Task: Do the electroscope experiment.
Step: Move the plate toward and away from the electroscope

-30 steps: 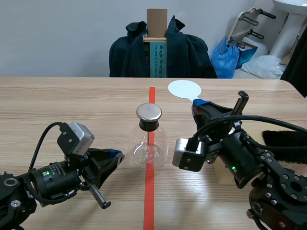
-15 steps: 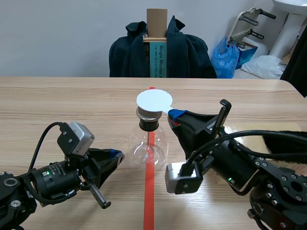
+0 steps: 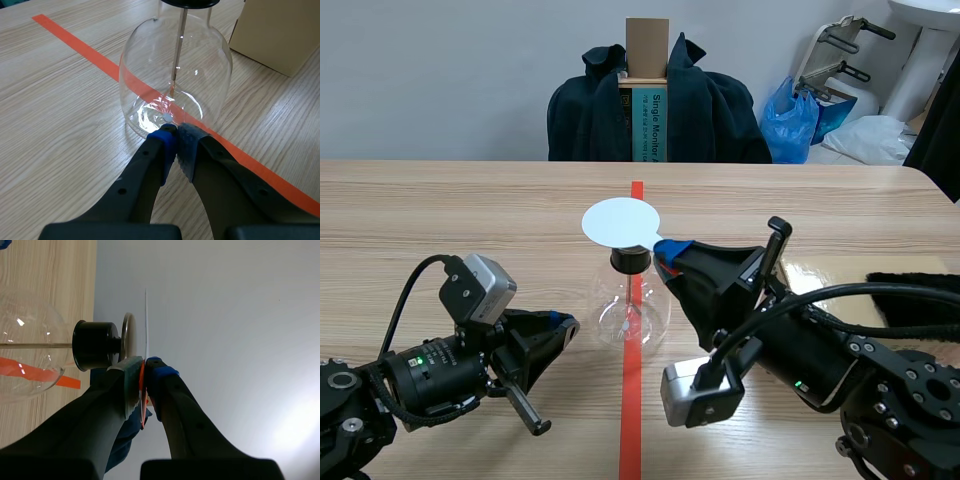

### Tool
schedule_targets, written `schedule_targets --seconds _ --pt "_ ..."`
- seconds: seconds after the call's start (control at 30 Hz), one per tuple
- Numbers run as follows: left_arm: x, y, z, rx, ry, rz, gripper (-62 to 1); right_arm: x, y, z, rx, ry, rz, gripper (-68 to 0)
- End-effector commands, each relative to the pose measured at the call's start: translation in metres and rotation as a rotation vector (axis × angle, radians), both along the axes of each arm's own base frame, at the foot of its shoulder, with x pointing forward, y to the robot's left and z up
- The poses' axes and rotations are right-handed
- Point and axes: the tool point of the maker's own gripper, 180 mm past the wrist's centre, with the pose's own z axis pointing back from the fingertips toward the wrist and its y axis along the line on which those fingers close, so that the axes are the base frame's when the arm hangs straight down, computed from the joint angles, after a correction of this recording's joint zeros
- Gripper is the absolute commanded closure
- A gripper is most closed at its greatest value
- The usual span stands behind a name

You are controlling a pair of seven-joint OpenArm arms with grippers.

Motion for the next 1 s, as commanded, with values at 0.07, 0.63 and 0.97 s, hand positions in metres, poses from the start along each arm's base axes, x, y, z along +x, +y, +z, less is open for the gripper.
schedule_targets --seconds 0.07,0.63,0.97 --pt "0.003 -0.003 0.009 -0.023 -0.021 -0.007 -4.1 0.007 -0.004 0.007 -0.001 -0.033 -0.007 -0.7" --pt "0.003 -0.003 0.009 -0.023 -0.021 -0.007 -4.1 0.046 -0.043 0.011 0.059 0.003 -0.312 -0.7" --pt "0.003 -0.003 0.009 -0.023 -0.021 -0.007 -4.1 0.061 -0.065 0.012 0.086 0.021 -0.455 -0.7"
